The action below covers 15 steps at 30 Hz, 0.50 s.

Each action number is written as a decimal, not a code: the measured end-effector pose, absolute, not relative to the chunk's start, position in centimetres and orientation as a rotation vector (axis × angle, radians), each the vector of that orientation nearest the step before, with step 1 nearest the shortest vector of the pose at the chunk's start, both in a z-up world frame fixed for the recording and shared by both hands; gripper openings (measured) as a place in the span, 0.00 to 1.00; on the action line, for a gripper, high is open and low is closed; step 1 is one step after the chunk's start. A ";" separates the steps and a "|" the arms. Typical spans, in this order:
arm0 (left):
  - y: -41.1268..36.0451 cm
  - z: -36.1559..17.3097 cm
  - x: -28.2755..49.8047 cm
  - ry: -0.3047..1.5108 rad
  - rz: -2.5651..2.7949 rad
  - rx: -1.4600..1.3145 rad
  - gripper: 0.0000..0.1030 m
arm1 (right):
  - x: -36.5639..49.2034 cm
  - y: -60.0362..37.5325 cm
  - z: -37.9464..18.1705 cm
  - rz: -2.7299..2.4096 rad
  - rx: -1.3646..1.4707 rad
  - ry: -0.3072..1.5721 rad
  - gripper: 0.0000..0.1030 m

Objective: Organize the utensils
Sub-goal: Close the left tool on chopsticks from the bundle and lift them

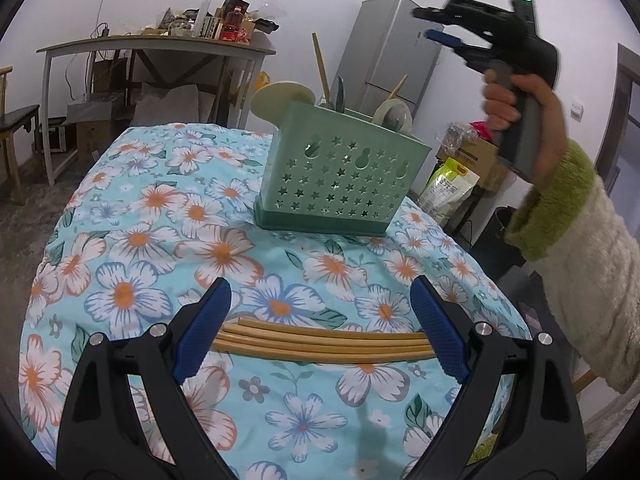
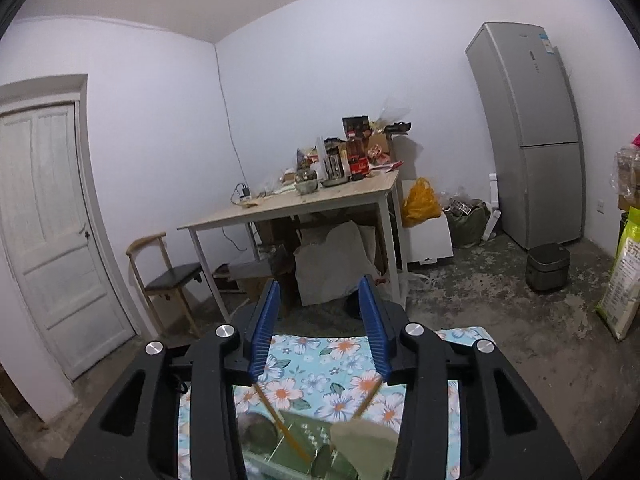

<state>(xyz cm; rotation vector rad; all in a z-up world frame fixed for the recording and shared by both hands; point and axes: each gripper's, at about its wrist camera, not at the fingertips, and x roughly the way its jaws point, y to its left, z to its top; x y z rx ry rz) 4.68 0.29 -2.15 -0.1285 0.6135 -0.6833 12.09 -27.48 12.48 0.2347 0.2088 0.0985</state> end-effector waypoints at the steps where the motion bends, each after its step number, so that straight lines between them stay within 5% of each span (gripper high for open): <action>1: 0.2 -2.1 4.6 0.611 -0.682 -0.125 0.85 | 10.9 -27.7 12.6 0.096 0.237 0.204 0.40; 9: 0.1 -1.7 4.0 0.615 -0.672 -0.114 0.85 | 2.5 -28.3 9.3 0.143 0.303 0.260 0.44; 15: -0.2 -2.1 3.3 0.663 -0.681 -0.084 0.81 | 0.0 -26.6 0.5 0.203 0.407 0.536 0.44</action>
